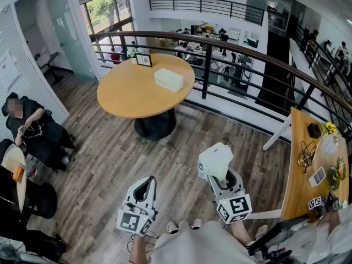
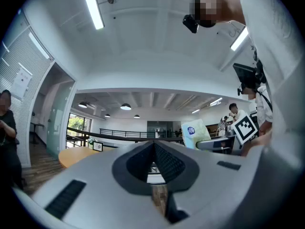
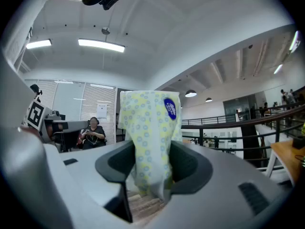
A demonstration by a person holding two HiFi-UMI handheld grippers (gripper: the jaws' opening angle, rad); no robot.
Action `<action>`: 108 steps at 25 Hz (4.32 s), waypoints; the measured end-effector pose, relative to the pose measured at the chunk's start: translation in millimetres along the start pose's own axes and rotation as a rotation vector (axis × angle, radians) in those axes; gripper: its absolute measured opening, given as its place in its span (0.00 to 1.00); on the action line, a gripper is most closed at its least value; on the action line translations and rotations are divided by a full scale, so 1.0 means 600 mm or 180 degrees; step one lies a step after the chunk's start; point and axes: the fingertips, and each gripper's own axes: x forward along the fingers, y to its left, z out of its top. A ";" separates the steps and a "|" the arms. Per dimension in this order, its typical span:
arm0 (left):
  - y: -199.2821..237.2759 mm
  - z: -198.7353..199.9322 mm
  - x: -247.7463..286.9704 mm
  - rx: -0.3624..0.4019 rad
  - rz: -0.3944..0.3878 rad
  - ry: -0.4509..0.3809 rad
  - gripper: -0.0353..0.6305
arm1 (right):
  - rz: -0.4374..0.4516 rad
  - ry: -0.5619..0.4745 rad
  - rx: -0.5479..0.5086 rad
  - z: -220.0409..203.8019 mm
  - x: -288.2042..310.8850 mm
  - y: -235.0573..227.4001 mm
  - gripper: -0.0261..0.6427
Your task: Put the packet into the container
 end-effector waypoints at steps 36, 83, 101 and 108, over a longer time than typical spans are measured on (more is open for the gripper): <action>-0.072 -0.008 0.078 -0.0063 0.0085 0.0025 0.06 | 0.0213 -0.0102 0.0133 0.003 0.000 -0.098 0.37; 0.359 -0.052 0.421 -0.0362 -0.0149 -0.0017 0.06 | -0.0080 0.0028 -0.0049 0.067 0.523 -0.159 0.37; 0.568 -0.051 0.689 -0.0246 0.0125 0.0138 0.06 | 0.0228 0.0013 0.0131 0.100 0.870 -0.279 0.37; 0.625 -0.045 0.809 -0.0201 0.0141 0.0089 0.06 | 0.0236 -0.0014 0.0144 0.115 0.977 -0.348 0.37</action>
